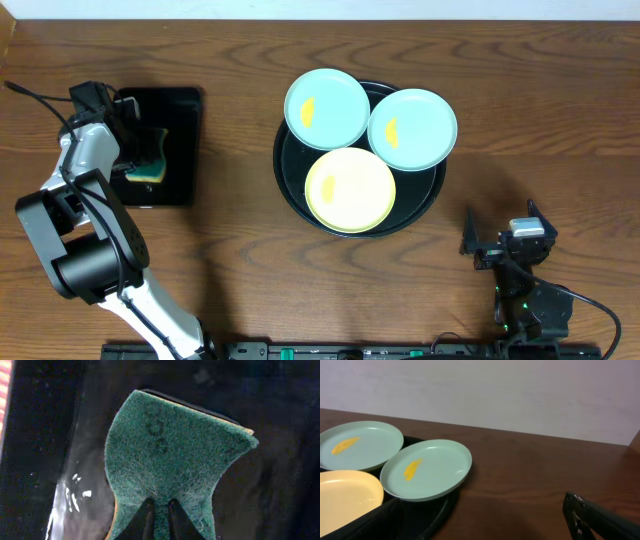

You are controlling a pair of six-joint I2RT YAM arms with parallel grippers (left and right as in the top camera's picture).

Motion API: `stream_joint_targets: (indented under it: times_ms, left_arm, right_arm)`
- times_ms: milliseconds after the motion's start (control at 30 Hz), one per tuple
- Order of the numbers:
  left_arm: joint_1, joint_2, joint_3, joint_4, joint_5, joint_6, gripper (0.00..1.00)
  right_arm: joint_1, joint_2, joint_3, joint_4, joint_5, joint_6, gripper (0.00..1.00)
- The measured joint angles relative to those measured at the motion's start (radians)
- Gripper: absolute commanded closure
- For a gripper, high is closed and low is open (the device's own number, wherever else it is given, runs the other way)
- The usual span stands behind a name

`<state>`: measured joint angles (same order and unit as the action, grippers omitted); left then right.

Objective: Clean dirty plates on tray and stack at the side
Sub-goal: 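Lower the left gripper and close it on the green sponge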

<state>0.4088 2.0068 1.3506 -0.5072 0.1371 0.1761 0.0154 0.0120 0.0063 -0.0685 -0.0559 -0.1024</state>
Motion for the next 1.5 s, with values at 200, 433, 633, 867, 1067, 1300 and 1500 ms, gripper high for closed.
stream_joint_targets:
  times_ms: [200,433,633,867,1067,1300,1500]
  left_arm:
    - [-0.001,0.000,0.000,-0.012,0.053,-0.030,0.35]
    - [-0.005,0.000,0.000,-0.014,0.075,-0.045,0.21]
    - [-0.005,0.000,0.000,-0.009,0.079,-0.044,0.21]
    - [-0.005,-0.010,0.000,-0.003,0.079,-0.044,0.22]
    - [-0.005,-0.074,-0.002,0.024,0.059,-0.044,0.22]
    - [-0.005,-0.089,-0.002,0.013,-0.017,-0.026,0.22]
    - [-0.005,-0.029,-0.002,0.019,-0.039,-0.013,0.22]
  right_arm:
    - [0.000,0.000,0.000,0.000,0.000,0.000,0.01]
    - [0.000,0.000,0.000,0.000,0.000,0.000,0.01]
    - [0.000,0.000,0.000,0.000,0.000,0.000,0.01]
    - [0.000,0.000,0.000,0.000,0.000,0.000,0.01]
    - [0.000,0.000,0.000,0.000,0.000,0.000,0.01]
    - [0.000,0.000,0.000,0.000,0.000,0.000,0.01]
    - [0.000,0.000,0.000,0.000,0.000,0.000,0.01]
